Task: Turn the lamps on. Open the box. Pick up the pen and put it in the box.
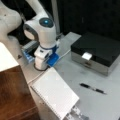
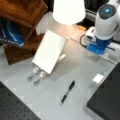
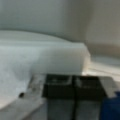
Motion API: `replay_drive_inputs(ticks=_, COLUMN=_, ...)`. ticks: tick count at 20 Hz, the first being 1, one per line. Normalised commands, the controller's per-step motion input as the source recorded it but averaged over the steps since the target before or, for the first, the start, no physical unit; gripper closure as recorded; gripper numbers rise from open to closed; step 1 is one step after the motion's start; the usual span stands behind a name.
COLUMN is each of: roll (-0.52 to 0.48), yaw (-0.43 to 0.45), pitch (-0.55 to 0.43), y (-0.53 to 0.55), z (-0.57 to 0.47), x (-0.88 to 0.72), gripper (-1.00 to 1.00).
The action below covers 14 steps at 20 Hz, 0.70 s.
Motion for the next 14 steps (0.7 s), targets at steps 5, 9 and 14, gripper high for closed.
replay_drive_inputs(ticks=5, roll=-0.056, yaw=-0.056, pitch=-0.261, y=0.03, z=-0.01, x=-0.62, gripper=1.00)
replay_drive_inputs(ticks=9, roll=-0.067, yaw=-0.066, pitch=-0.195, y=0.07, z=0.14, x=-0.47, gripper=1.00)
replay_drive_inputs(ticks=14, roll=-0.016, yaw=-0.100, pitch=-0.141, y=0.12, z=0.21, x=-0.24, gripper=1.00)
